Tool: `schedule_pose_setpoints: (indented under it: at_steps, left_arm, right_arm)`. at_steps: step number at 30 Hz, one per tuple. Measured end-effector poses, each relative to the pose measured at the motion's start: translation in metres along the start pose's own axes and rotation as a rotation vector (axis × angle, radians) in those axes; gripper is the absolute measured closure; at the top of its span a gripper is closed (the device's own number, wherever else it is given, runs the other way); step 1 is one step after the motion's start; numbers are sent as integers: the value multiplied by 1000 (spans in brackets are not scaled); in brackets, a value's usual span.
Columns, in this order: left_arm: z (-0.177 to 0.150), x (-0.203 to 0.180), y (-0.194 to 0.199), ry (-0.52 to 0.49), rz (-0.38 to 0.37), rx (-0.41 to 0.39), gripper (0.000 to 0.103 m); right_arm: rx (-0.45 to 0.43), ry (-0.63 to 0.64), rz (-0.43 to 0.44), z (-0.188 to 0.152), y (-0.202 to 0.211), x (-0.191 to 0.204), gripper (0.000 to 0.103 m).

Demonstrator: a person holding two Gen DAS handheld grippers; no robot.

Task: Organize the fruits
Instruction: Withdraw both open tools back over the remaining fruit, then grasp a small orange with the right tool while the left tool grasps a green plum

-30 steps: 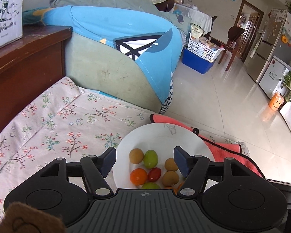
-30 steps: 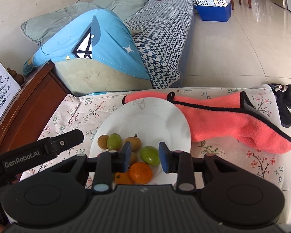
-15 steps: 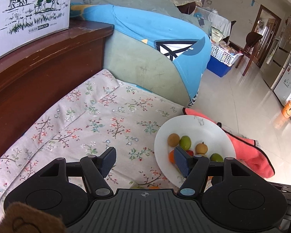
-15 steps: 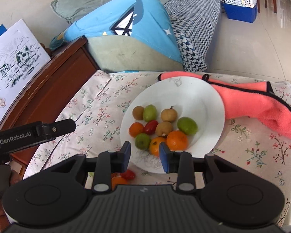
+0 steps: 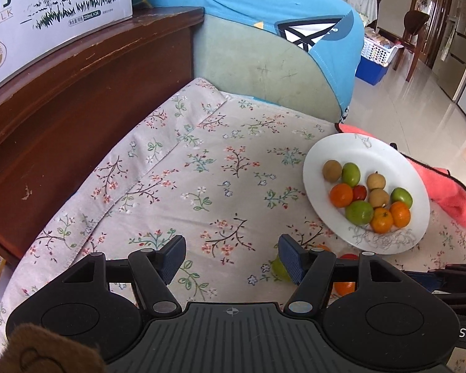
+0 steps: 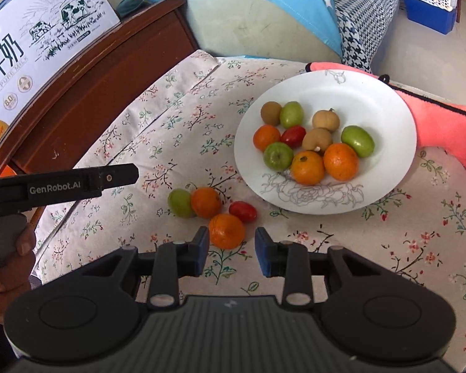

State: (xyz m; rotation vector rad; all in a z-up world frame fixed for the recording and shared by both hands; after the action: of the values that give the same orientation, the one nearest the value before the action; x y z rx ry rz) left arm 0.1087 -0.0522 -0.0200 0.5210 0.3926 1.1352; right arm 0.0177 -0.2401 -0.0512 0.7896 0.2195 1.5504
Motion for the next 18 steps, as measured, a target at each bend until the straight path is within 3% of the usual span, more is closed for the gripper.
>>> schedule_pose_setpoints:
  at_steps: [18]
  left_arm:
    - [-23,-2,-8,-135,-65,13,38]
  right_arm:
    - [33,34,-58,-9,-31,14,67]
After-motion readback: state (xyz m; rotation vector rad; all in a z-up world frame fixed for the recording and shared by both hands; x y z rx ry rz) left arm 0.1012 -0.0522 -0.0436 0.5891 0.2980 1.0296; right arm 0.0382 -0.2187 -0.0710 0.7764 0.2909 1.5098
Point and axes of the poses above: each gripper's, at about its wrist camera, not at the fingertips, and y roughly against the way its jaws point, x to its left, z to its top, the point moved 3 cm from there along -y, roughly the way its jaws point, and after that the axes turned 15 degrees about -x, right-handed, at the moved point
